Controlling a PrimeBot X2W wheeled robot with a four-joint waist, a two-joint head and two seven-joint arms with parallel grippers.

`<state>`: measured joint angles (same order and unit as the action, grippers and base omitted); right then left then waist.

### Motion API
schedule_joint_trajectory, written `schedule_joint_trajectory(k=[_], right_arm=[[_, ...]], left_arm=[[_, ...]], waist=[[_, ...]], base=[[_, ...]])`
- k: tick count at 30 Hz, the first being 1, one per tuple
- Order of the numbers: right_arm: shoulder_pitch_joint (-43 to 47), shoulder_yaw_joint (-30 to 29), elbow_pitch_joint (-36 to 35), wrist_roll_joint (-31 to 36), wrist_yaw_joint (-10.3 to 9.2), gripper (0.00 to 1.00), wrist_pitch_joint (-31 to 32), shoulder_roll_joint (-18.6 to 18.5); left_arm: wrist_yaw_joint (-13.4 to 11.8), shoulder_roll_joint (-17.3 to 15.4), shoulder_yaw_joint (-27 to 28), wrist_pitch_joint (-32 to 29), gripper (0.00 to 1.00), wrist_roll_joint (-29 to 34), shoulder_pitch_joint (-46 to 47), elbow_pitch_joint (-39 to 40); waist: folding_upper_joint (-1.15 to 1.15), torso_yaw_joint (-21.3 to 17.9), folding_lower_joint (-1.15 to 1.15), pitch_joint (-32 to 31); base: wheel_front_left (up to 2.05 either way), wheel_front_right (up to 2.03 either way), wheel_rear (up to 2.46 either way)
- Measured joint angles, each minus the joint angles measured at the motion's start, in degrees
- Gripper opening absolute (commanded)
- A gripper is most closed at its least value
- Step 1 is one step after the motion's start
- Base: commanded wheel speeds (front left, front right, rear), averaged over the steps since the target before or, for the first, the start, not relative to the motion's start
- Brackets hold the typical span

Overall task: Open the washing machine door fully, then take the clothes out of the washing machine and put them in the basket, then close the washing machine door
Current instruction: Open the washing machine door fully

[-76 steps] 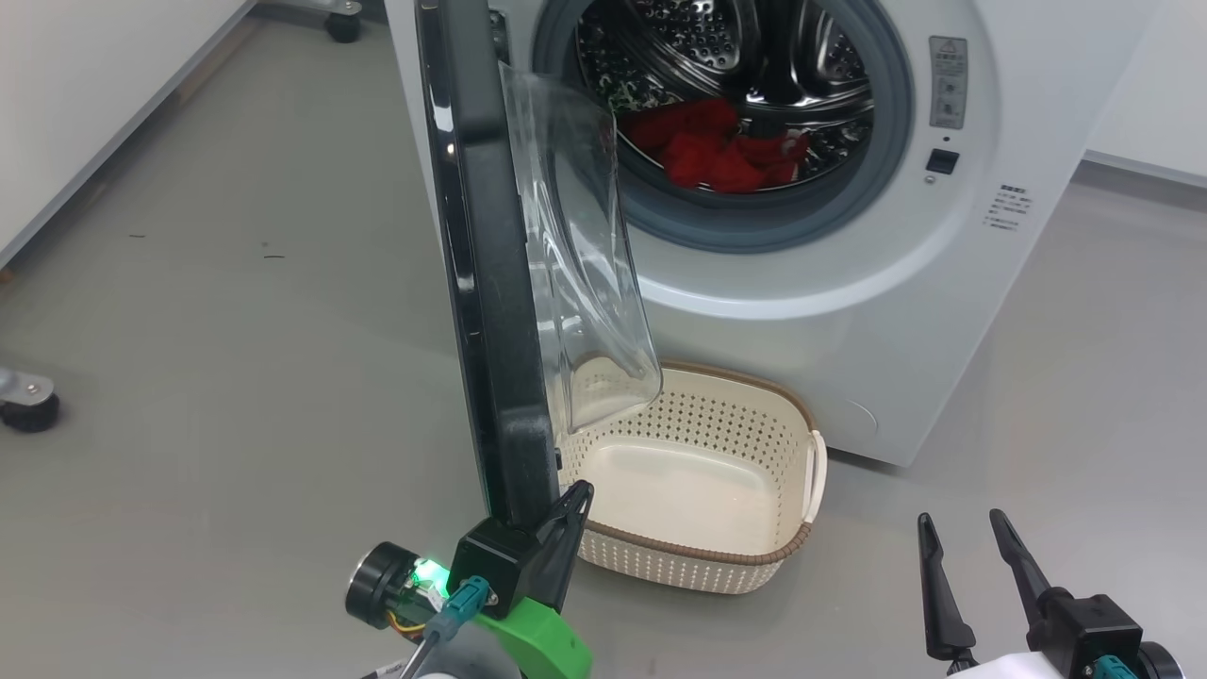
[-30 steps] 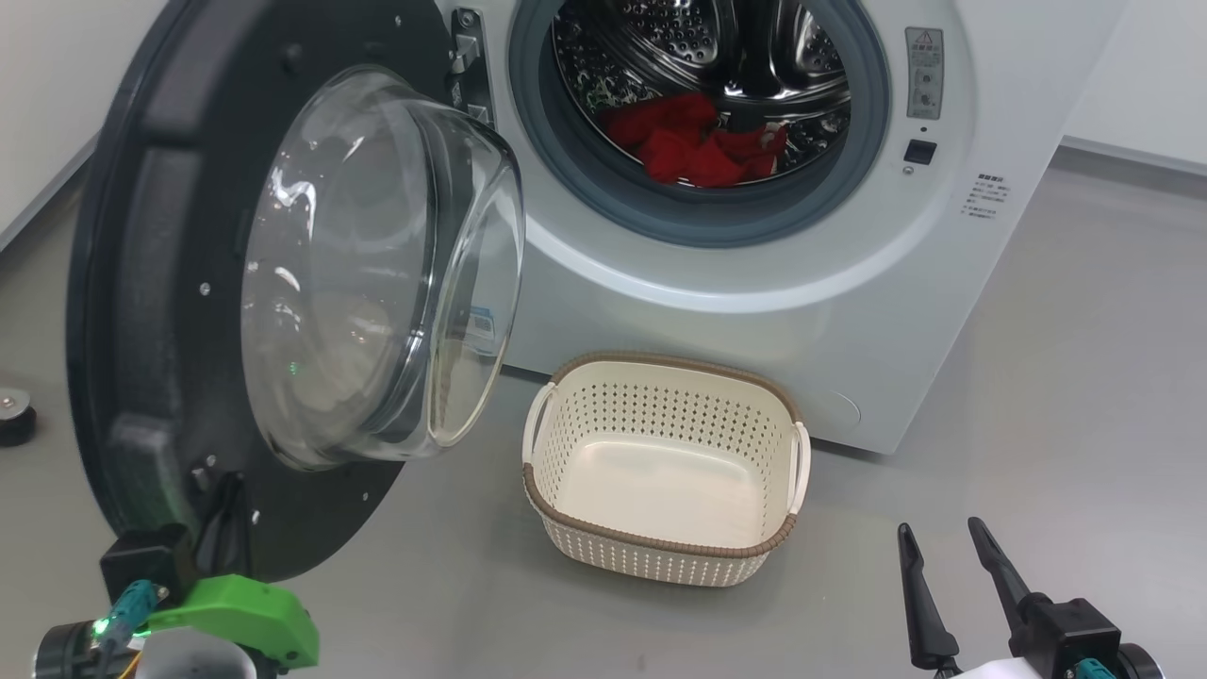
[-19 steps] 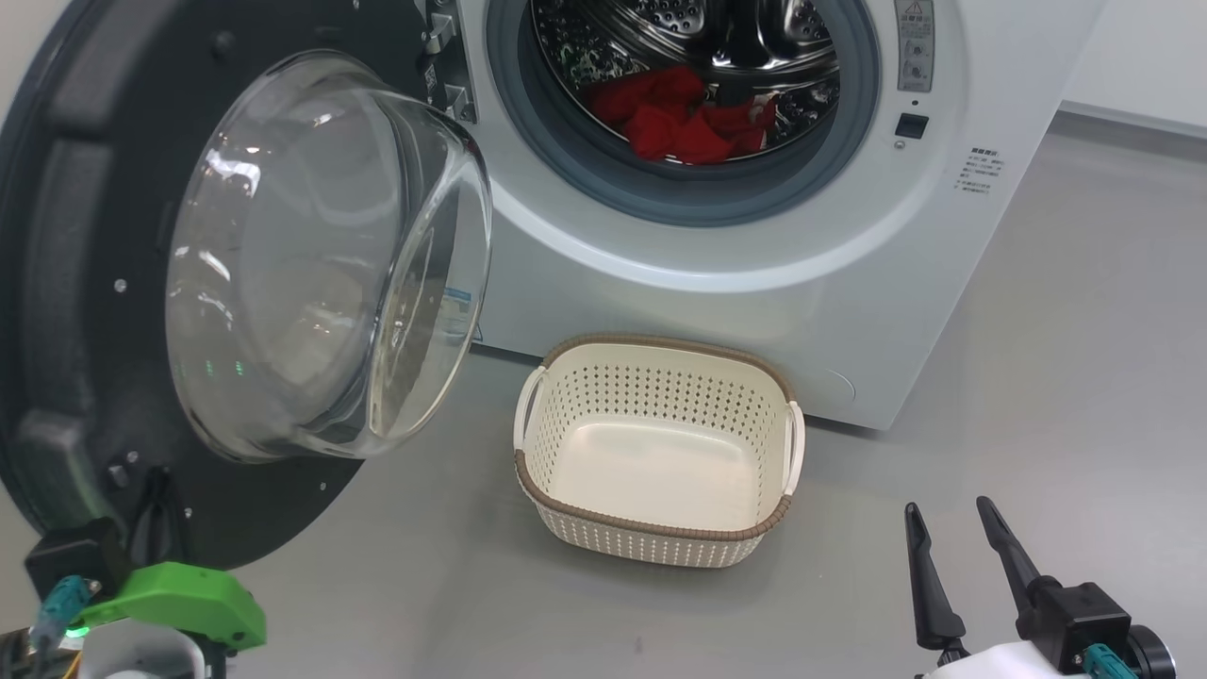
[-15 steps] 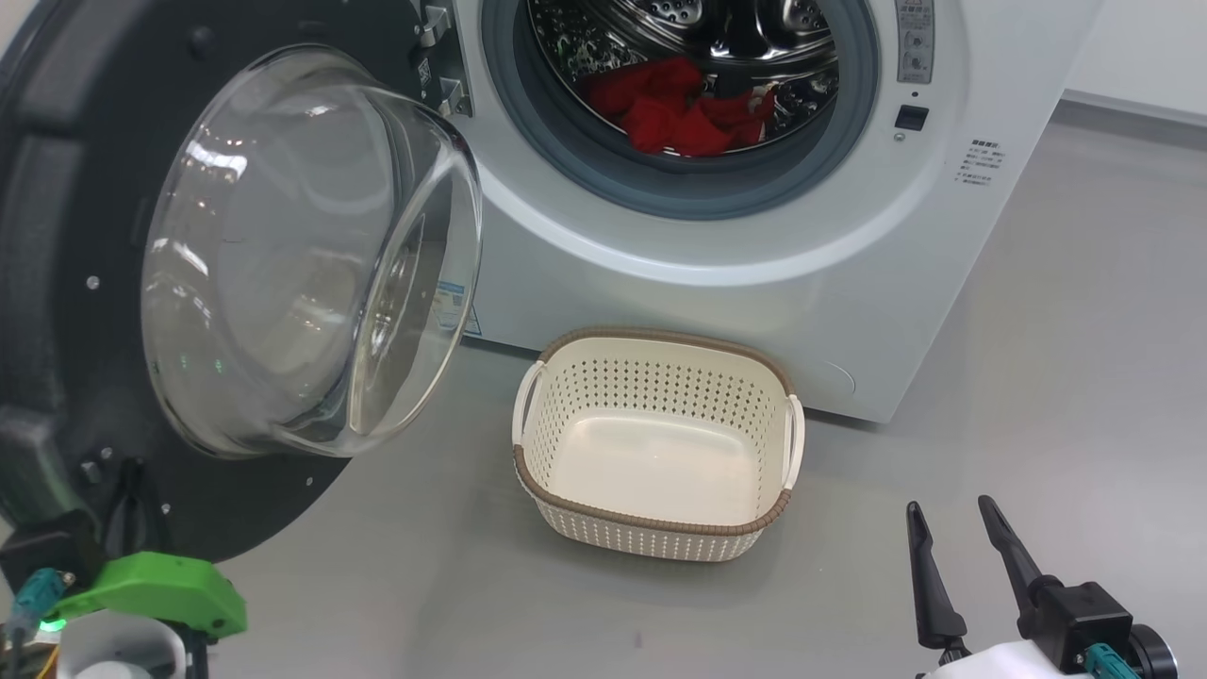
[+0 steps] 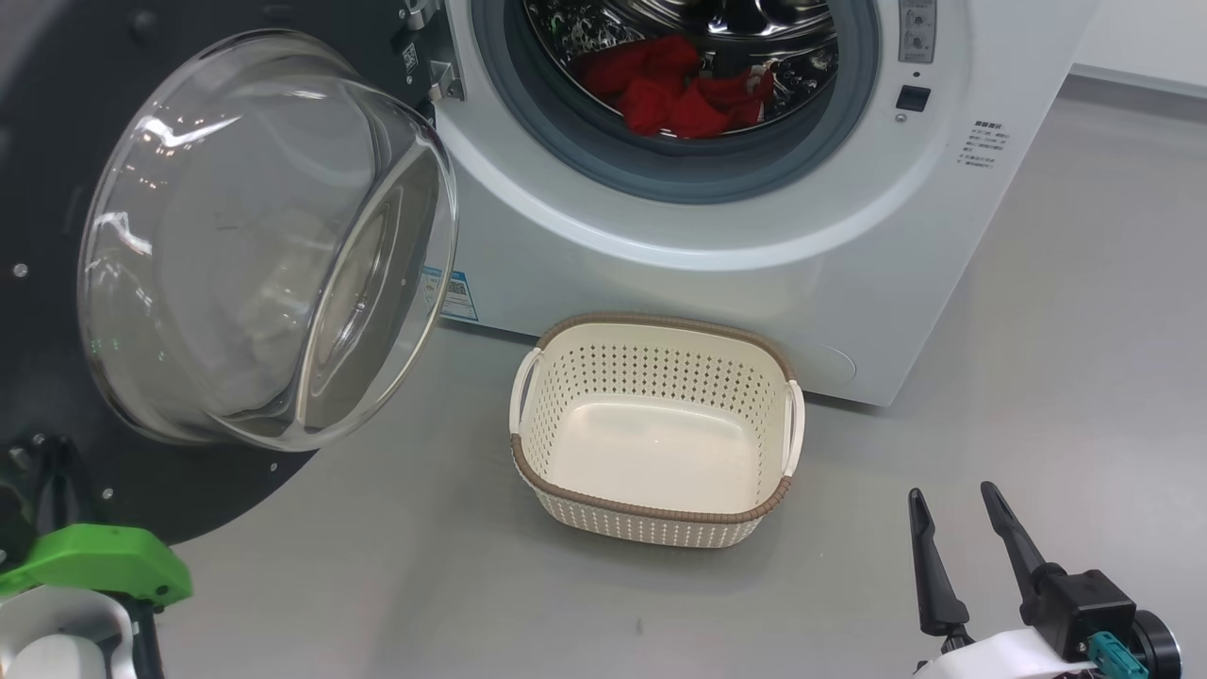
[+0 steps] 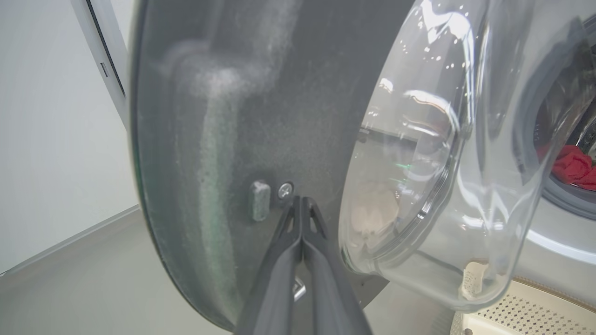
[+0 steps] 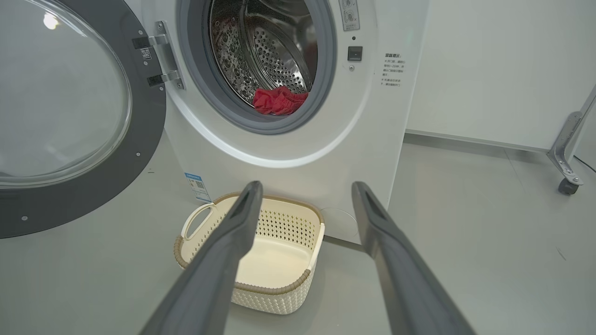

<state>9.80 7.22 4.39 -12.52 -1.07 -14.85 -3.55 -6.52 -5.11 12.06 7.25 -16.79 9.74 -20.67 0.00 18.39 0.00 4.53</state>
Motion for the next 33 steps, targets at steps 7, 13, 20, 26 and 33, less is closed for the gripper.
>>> schedule_joint_trajectory(k=[7,13,20,26,33], right_arm=[[-0.07,-0.19,0.11,0.05,0.31,1.0,0.0,-0.02],[-0.43,-0.25,0.34,0.07,0.51,1.0,0.01,-0.02],[-0.93,-0.56,0.71,0.07,0.63,1.0,0.0,-0.01],[-1.04,-0.6,1.23,0.07,1.01,1.0,0.0,0.0],[-1.04,-0.91,1.25,0.45,1.01,1.0,0.01,0.02]], left_arm=[[-0.05,-1.13,2.56,0.65,0.0,0.35,1.51,-2.19],[-0.26,-1.35,2.61,1.3,0.0,1.21,2.24,-3.65],[-0.29,-1.05,1.67,2.46,0.0,1.25,2.37,-4.89],[-0.3,0.33,0.23,3.72,0.0,1.51,1.81,-4.22],[0.35,1.41,-3.33,4.54,0.0,2.46,-0.86,-0.63]], waist=[[0.0,-0.22,0.0,0.28],[0.0,-0.35,0.0,0.34],[0.0,-0.43,0.0,-0.03],[0.0,-0.45,0.0,-0.86],[0.0,-0.47,0.0,-1.71]], base=[[0.0,0.0,0.0],[0.0,0.0,0.0],[0.0,0.0,0.0],[0.0,0.0,0.0],[0.0,0.0,0.0]])
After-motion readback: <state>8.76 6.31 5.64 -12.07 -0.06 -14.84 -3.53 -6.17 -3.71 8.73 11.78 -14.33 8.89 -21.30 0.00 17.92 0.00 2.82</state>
